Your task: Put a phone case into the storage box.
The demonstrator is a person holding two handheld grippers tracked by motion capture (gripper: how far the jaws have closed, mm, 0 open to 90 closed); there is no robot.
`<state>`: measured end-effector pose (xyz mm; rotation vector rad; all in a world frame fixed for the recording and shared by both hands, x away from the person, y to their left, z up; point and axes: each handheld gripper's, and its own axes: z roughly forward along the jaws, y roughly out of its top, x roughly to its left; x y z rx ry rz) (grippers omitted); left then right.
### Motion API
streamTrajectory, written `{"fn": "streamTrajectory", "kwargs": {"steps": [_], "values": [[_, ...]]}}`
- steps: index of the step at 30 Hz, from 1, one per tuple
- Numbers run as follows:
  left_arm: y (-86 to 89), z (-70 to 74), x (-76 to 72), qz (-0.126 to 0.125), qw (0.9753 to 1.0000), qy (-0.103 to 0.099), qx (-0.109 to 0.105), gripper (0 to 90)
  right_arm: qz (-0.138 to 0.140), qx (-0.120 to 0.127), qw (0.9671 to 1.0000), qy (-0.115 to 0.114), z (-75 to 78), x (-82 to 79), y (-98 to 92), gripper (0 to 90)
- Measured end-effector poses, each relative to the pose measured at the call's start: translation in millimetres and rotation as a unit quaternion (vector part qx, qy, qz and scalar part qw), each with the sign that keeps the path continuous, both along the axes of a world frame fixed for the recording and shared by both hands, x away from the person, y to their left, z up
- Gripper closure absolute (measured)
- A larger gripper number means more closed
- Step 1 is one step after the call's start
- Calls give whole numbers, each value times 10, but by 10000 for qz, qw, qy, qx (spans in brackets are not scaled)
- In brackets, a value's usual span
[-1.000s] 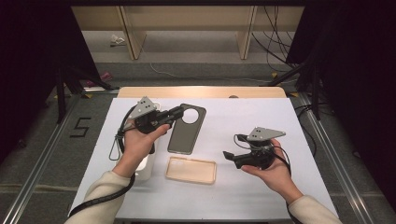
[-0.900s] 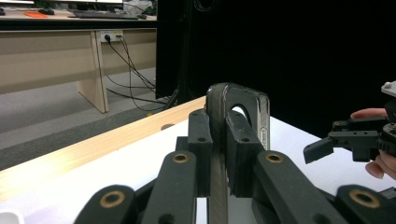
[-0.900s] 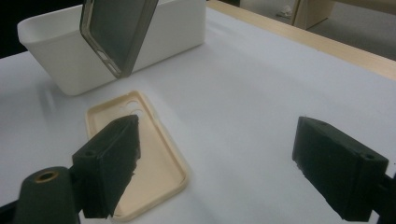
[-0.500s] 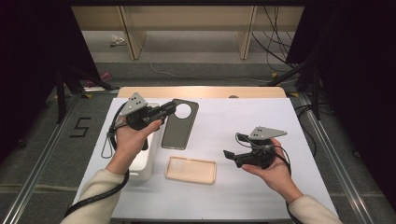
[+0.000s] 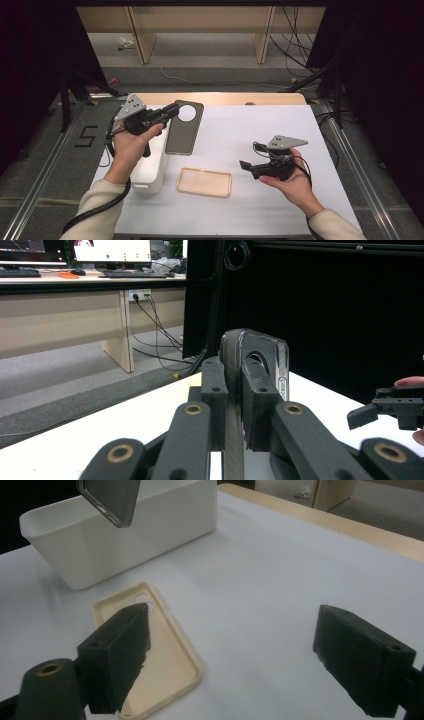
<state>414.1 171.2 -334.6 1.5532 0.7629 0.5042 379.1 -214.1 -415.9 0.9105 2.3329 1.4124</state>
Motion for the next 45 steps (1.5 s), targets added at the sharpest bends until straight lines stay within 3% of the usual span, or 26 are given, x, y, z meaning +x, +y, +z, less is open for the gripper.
{"fn": "streamTrajectory", "kwargs": {"steps": [19, 45], "values": [[208, 91, 17, 187, 9997, -68, -132, 815, 11, 19, 10000, 26, -8, 2, 5, 161], [353, 67, 67, 316, 9995, -63, -60, 815, 23, 37, 10000, 17, -7, 2, 6, 161]]}}
